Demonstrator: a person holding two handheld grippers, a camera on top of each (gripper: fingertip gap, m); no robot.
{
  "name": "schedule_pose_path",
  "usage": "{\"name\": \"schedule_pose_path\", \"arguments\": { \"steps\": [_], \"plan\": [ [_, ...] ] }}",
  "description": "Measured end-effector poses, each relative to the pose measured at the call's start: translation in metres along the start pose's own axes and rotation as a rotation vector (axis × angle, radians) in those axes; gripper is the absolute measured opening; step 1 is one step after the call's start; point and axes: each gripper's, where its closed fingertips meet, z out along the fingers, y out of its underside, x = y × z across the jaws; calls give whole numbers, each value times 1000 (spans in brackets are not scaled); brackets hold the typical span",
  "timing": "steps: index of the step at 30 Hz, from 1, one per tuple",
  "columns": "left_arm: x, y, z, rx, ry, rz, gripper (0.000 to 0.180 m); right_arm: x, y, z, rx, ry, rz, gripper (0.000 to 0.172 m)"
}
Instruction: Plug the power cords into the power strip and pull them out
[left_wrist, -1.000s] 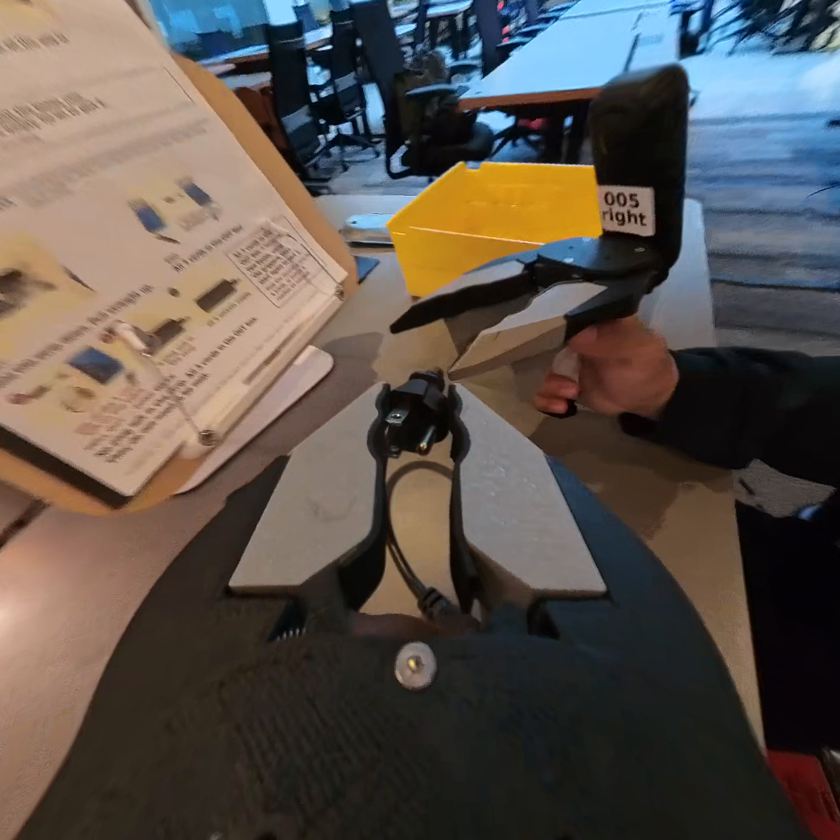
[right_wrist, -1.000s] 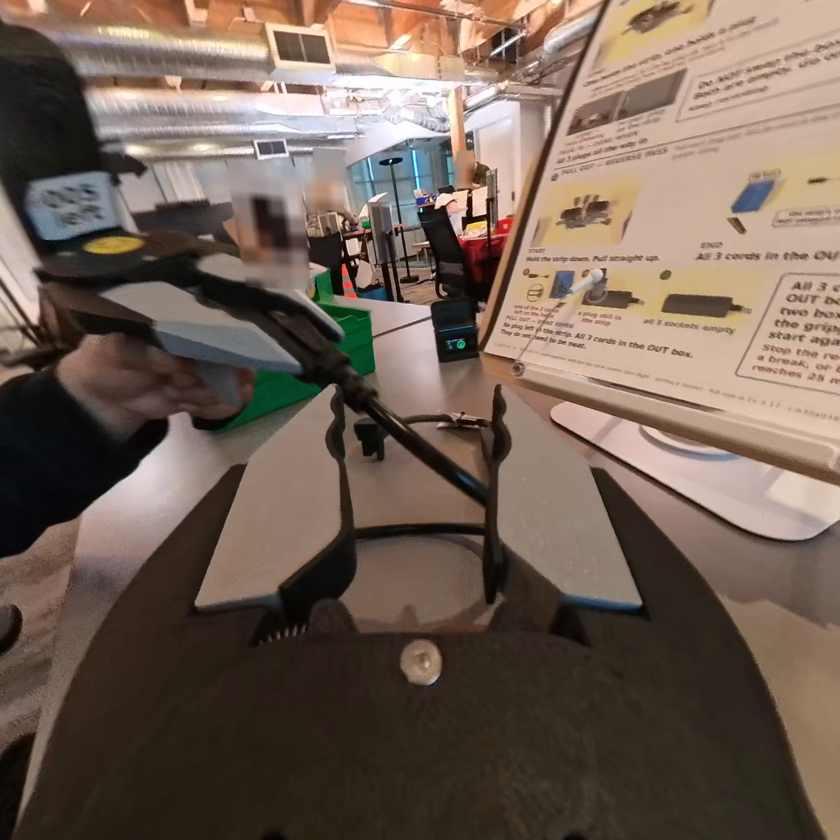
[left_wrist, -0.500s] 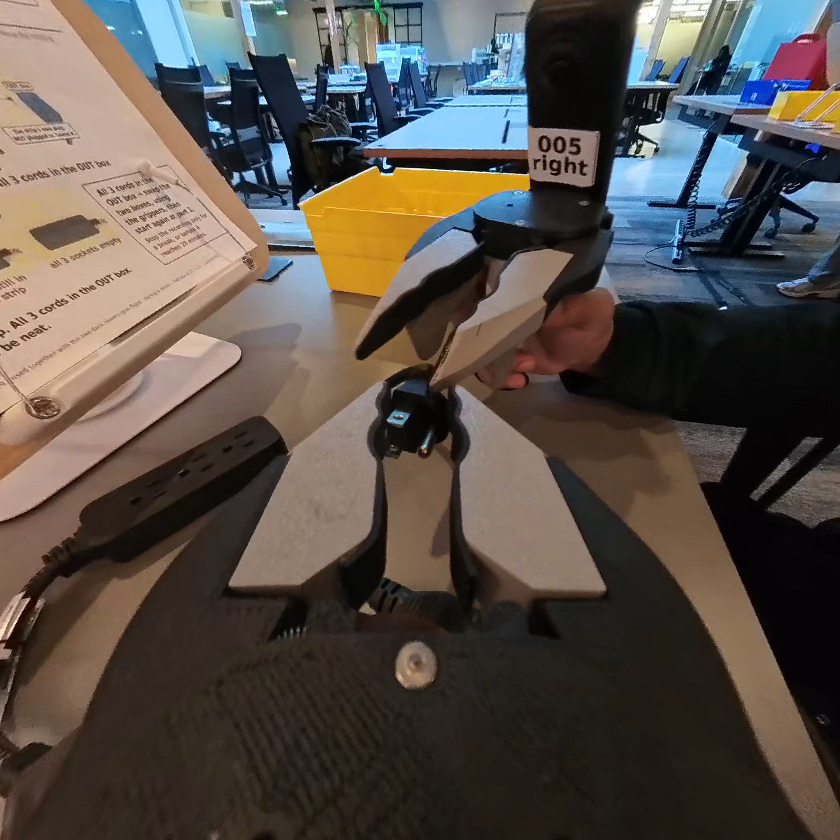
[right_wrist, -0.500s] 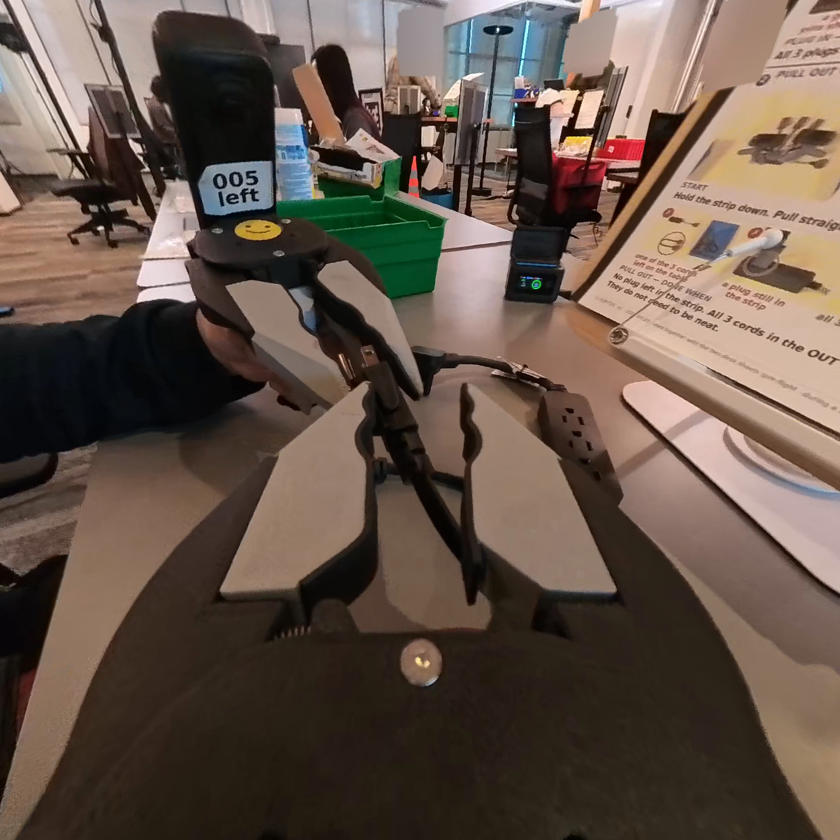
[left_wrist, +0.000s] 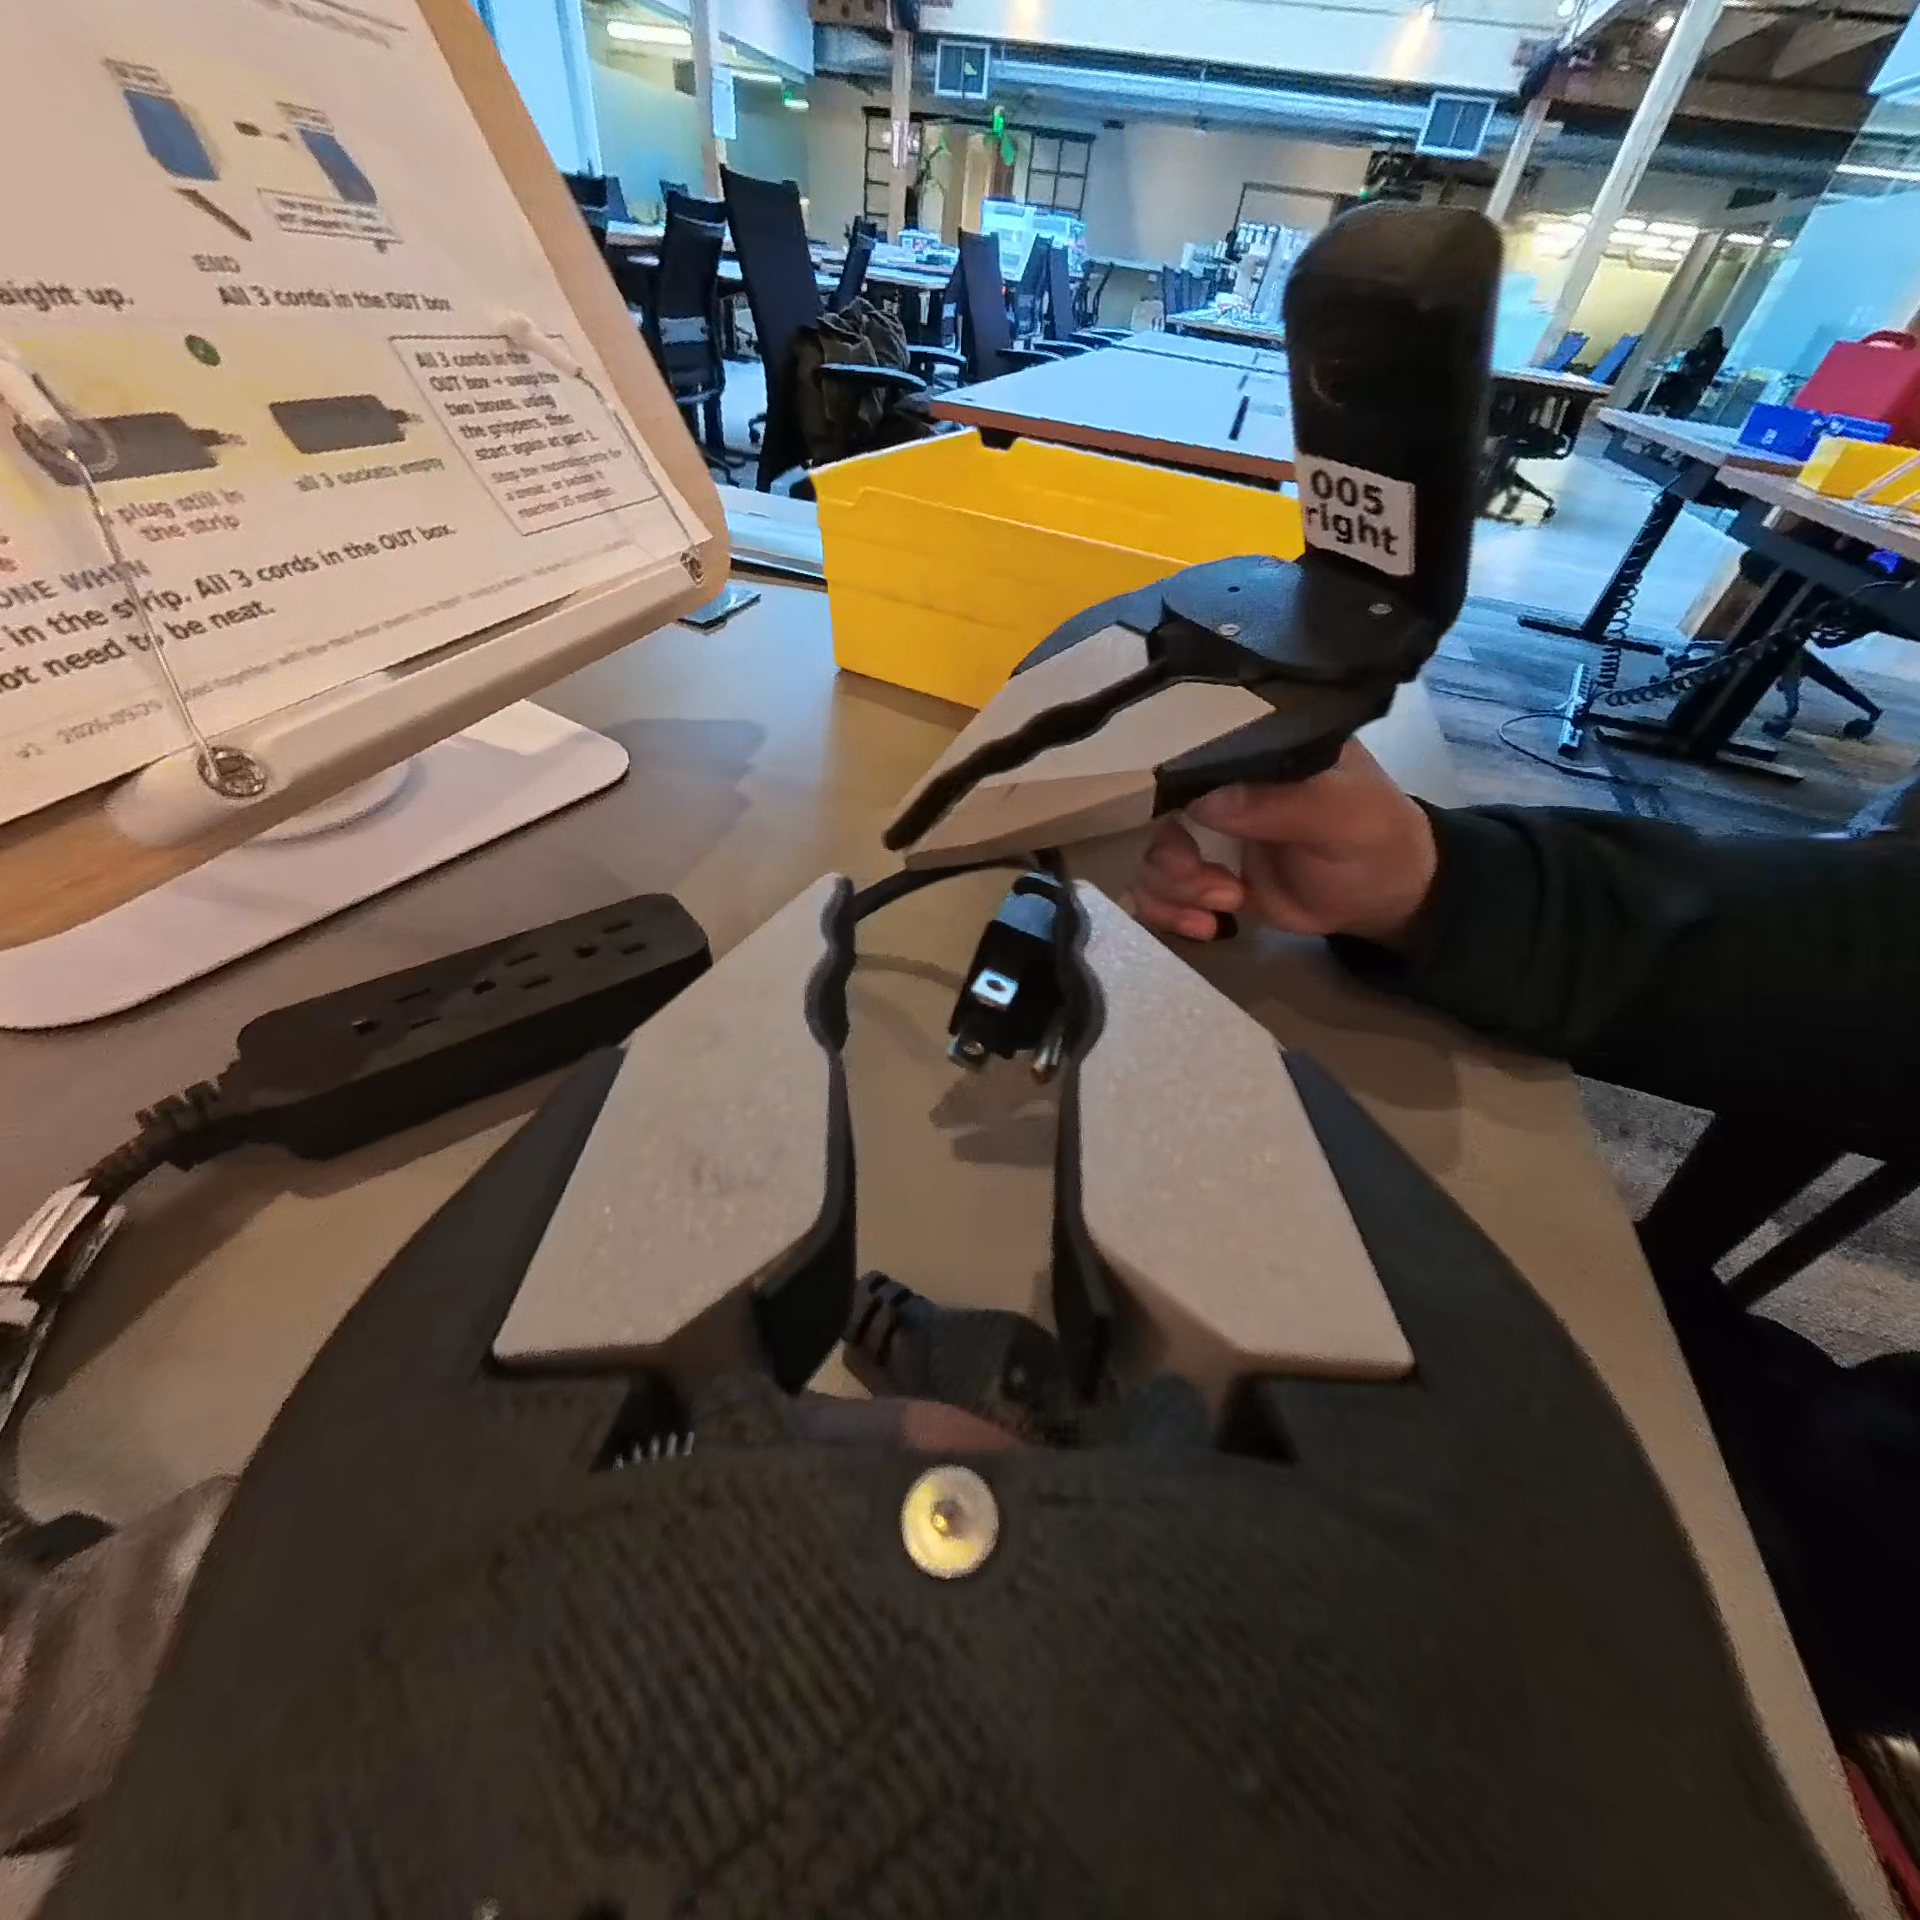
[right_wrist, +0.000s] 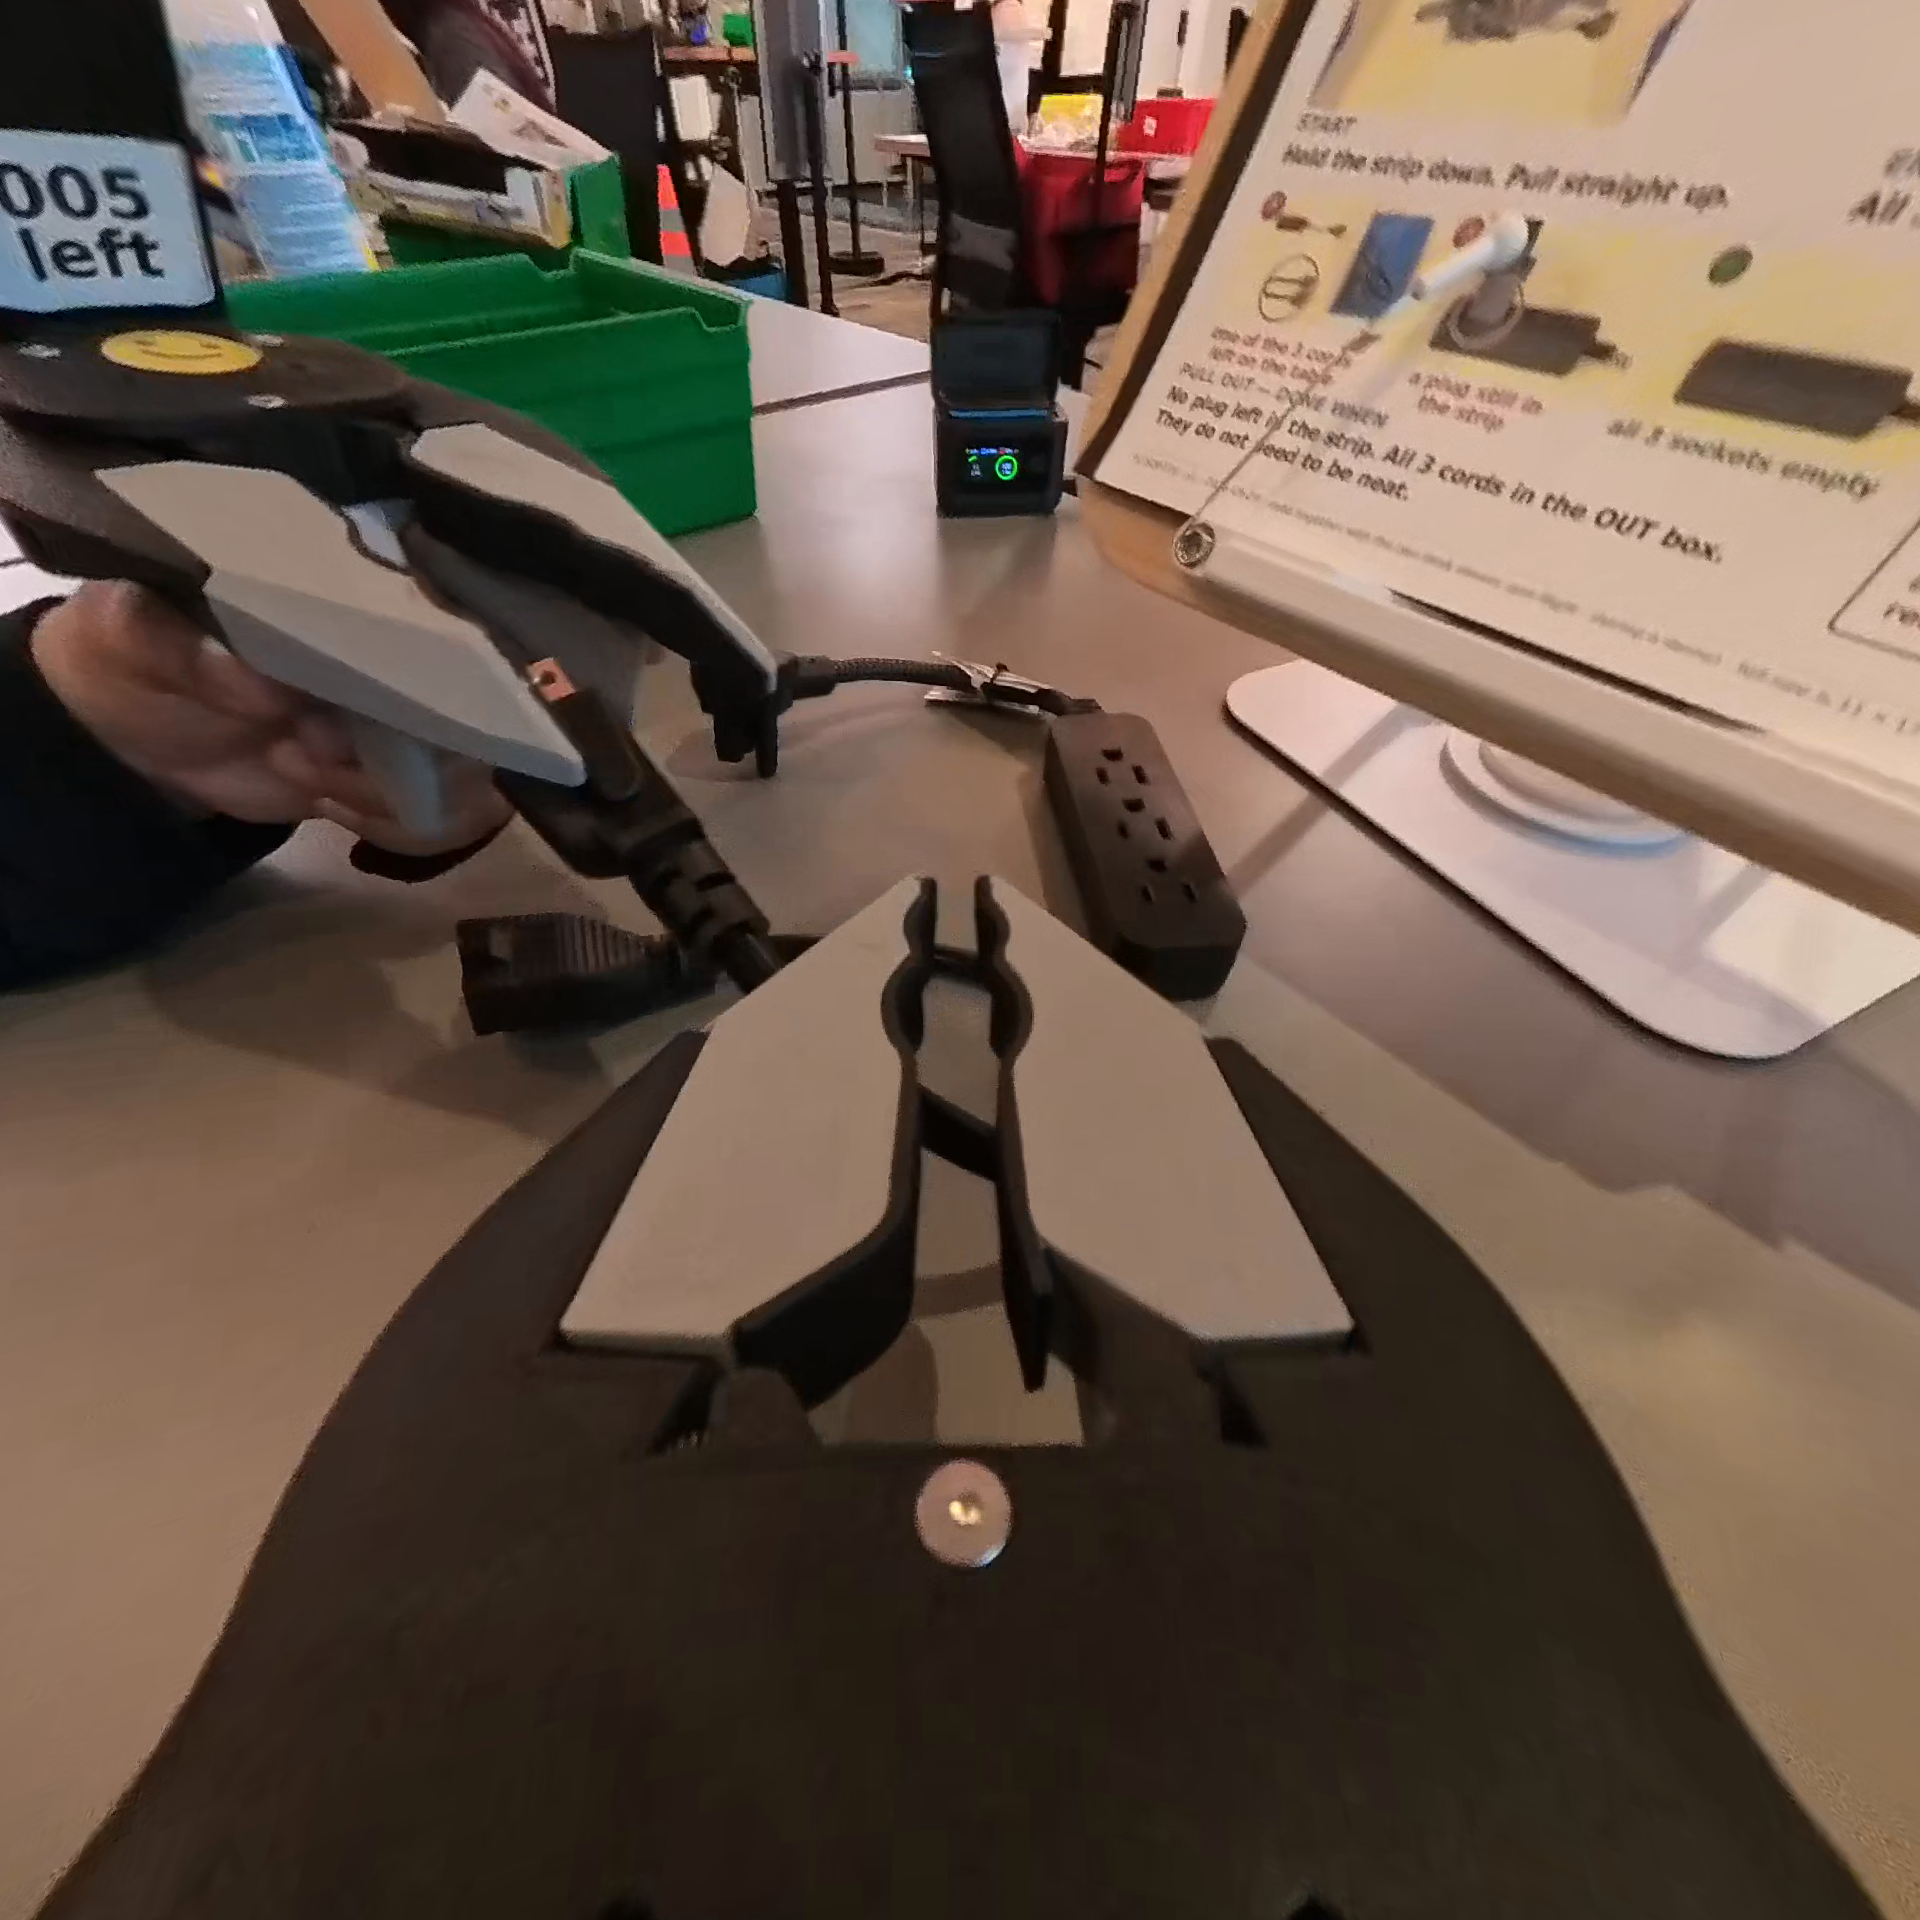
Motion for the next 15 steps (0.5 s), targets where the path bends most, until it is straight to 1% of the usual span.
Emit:
{"name": "schedule_pose_path", "arguments": {
  "steps": [2, 4, 6, 7, 8, 9, 11, 13, 15],
  "plan": [
    [1, 3, -1, -8, 1, -7, 39, 2, 1, 0, 1, 0, 31, 9],
    [6, 6, 0, -20, 16, -2, 39, 3, 1, -1, 2, 3, 39, 10],
    [24, 15, 0, -73, 122, -2, 38, 5, 1, -2, 1, 23, 27, 10],
    [33, 20, 1, -108, 173, -2, 43, 7, 2, -2, -4, 39, 18, 10],
    [38, 22, 1, -121, 199, -3, 53, 9, 3, -2, -9, 54, 11, 10],
    [40, 20, 1, -113, 211, -15, 62, 11, 4, -2, -13, 67, 8, 10],
    [44, 13, -3, -78, 253, -60, 71, 19, 8, -2, -36, 112, 17, 10],
    [34, 2, -8, -23, 232, -106, 70, 31, 12, -2, -59, 167, 36, 9],
    [17, -4, -11, 18, 158, -133, 65, 35, 13, -2, -57, 172, 56, 10]
  ]
}}
